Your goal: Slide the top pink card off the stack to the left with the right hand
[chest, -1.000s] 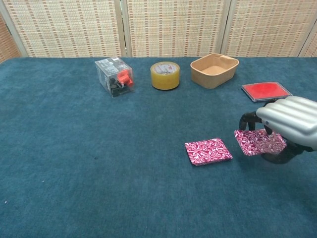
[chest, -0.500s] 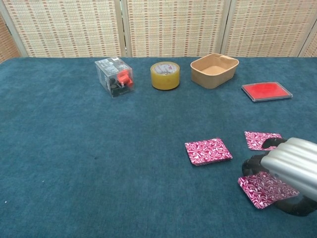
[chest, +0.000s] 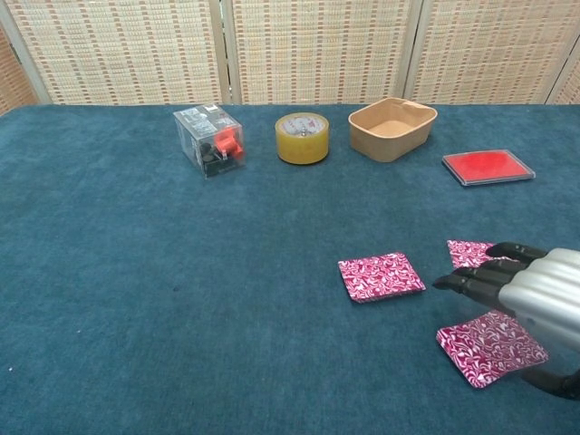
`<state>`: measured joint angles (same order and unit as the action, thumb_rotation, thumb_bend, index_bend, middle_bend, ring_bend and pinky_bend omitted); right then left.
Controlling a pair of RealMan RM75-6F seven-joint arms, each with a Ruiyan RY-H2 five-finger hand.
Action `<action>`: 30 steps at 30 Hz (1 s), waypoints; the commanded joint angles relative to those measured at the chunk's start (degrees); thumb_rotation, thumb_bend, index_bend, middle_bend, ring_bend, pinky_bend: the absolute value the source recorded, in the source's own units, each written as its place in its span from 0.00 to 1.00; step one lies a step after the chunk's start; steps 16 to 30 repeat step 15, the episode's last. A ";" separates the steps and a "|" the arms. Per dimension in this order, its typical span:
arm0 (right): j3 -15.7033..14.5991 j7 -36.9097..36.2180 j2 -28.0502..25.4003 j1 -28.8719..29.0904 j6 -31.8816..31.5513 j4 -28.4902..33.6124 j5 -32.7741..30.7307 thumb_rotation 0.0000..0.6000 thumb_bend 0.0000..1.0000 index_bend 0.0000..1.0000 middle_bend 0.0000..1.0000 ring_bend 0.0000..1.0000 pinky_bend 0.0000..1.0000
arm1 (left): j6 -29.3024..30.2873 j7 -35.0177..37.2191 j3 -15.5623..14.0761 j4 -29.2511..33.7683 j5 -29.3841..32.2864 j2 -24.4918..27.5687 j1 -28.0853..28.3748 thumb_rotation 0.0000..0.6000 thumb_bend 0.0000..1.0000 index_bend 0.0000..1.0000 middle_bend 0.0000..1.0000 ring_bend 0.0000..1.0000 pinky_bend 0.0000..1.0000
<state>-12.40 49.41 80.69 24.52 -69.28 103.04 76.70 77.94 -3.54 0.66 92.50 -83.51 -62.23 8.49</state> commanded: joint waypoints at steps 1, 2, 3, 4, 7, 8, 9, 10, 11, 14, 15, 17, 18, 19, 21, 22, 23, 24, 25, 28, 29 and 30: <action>-0.22 -2.59 -2.34 -2.31 -4.41 1.83 3.66 1.00 0.24 0.00 0.09 0.13 0.06 | 0.23 0.10 -0.01 0.04 -0.11 0.06 -0.10 1.00 0.47 0.00 0.00 0.00 0.02; -0.09 -3.87 -3.18 -3.70 -7.29 1.91 5.28 1.00 0.24 0.00 0.08 0.12 0.05 | 0.40 0.17 -0.01 0.01 -0.22 0.07 -0.16 1.00 0.47 0.00 0.00 0.00 0.02; 0.10 -4.79 -3.76 -4.99 -9.86 1.78 6.35 1.00 0.24 0.00 0.07 0.10 0.03 | 0.55 0.26 0.00 -0.02 -0.32 0.06 -0.20 1.00 0.47 0.00 0.00 0.00 0.02; 0.38 -5.81 -4.22 -6.47 -12.77 1.38 7.42 1.00 0.24 0.00 0.04 0.06 0.01 | 0.86 0.43 -0.01 -0.11 -0.56 0.01 -0.29 1.00 0.47 0.00 0.00 0.00 0.02; 1.40 -11.48 -4.90 -12.05 -23.16 -1.89 10.96 1.00 0.24 0.00 0.00 0.00 0.00 | 2.36 1.08 0.24 -1.27 -1.71 -0.69 -0.48 1.00 0.47 0.00 0.00 0.00 0.02; 1.70 -13.96 -4.98 -13.54 -25.75 -3.29 11.78 1.00 0.24 0.00 0.00 0.00 0.00 | 2.81 1.31 0.29 -1.73 -2.13 -1.01 -0.51 1.00 0.47 0.00 0.00 0.00 0.02; 2.13 -17.55 -5.11 -15.23 -28.39 -5.19 12.34 1.00 0.24 0.00 0.00 0.00 0.00 | 3.21 1.51 0.31 -2.31 -2.58 -1.40 -0.52 1.00 0.47 0.00 0.00 0.00 0.02; 2.61 -20.19 -5.20 -16.24 -29.82 -6.58 12.31 1.00 0.24 0.00 0.00 0.00 0.00 | 3.41 1.61 0.30 -2.69 -2.88 -1.65 -0.50 1.00 0.47 0.00 0.00 0.00 0.02; 3.19 -22.71 -5.30 -17.03 -30.78 -7.91 12.02 1.00 0.24 0.00 0.00 0.00 0.00 | 3.58 1.67 0.31 -3.03 -3.12 -1.90 -0.48 1.00 0.47 0.00 0.00 0.00 0.02; 4.79 -27.19 -6.55 -17.99 -30.05 -10.26 10.18 1.00 0.24 0.00 0.00 0.00 0.00 | 3.99 1.40 0.53 -3.80 -3.39 -2.61 -0.39 1.00 0.47 0.00 0.00 0.00 0.02; 5.30 -27.79 -6.86 -18.05 -29.78 -10.28 9.87 1.00 0.24 0.00 0.00 0.00 0.00 | 4.09 1.23 0.60 -3.90 -3.38 -2.76 -0.39 1.00 0.47 0.00 0.00 0.00 0.02; 5.30 -27.79 -6.86 -18.05 -29.78 -10.28 9.87 1.00 0.24 0.00 0.00 0.00 0.00 | 4.09 1.23 0.60 -3.90 -3.38 -2.76 -0.39 1.00 0.47 0.00 0.00 0.00 0.02; 5.30 -27.79 -6.86 -18.05 -29.78 -10.28 9.87 1.00 0.24 0.00 0.00 0.00 0.00 | 4.09 1.23 0.60 -3.90 -3.38 -2.76 -0.39 1.00 0.47 0.00 0.00 0.00 0.02; 5.30 -27.79 -6.86 -18.05 -29.78 -10.28 9.87 1.00 0.24 0.00 0.00 0.00 0.00 | 4.09 1.23 0.60 -3.90 -3.38 -2.76 -0.39 1.00 0.47 0.00 0.00 0.00 0.02; 5.30 -27.79 -6.86 -18.05 -29.78 -10.28 9.87 1.00 0.24 0.00 0.00 0.00 0.00 | 4.09 1.23 0.60 -3.90 -3.38 -2.76 -0.39 1.00 0.47 0.00 0.00 0.00 0.02; 5.30 -27.79 -6.86 -18.05 -29.78 -10.28 9.87 1.00 0.24 0.00 0.00 0.00 0.00 | 4.09 1.23 0.60 -3.90 -3.38 -2.76 -0.39 1.00 0.47 0.00 0.00 0.00 0.02; 5.30 -27.79 -6.86 -18.05 -29.78 -10.28 9.87 1.00 0.24 0.00 0.00 0.00 0.00 | 4.09 1.23 0.60 -3.90 -3.38 -2.76 -0.39 1.00 0.47 0.00 0.00 0.00 0.02; 5.30 -27.79 -6.86 -18.05 -29.78 -10.28 9.87 1.00 0.24 0.00 0.00 0.00 0.00 | 4.09 1.23 0.60 -3.90 -3.38 -2.76 -0.39 1.00 0.47 0.00 0.00 0.00 0.02; 5.30 -27.79 -6.86 -18.05 -29.78 -10.28 9.87 1.00 0.24 0.00 0.00 0.00 0.00 | 4.09 1.23 0.60 -3.90 -3.38 -2.76 -0.39 1.00 0.47 0.00 0.00 0.00 0.02; 5.30 -27.79 -6.86 -18.05 -29.78 -10.28 9.87 1.00 0.24 0.00 0.00 0.00 0.00 | 4.09 1.23 0.60 -3.90 -3.38 -2.76 -0.39 1.00 0.47 0.00 0.00 0.00 0.02; 5.30 -27.79 -6.86 -18.05 -29.78 -10.28 9.87 1.00 0.24 0.00 0.00 0.00 0.00 | 4.09 1.23 0.60 -3.90 -3.38 -2.76 -0.39 1.00 0.47 0.00 0.00 0.00 0.02; 5.30 -27.79 -6.86 -18.05 -29.78 -10.28 9.87 1.00 0.24 0.00 0.00 0.00 0.00 | 4.09 1.23 0.60 -3.90 -3.38 -2.76 -0.39 1.00 0.47 0.00 0.00 0.00 0.02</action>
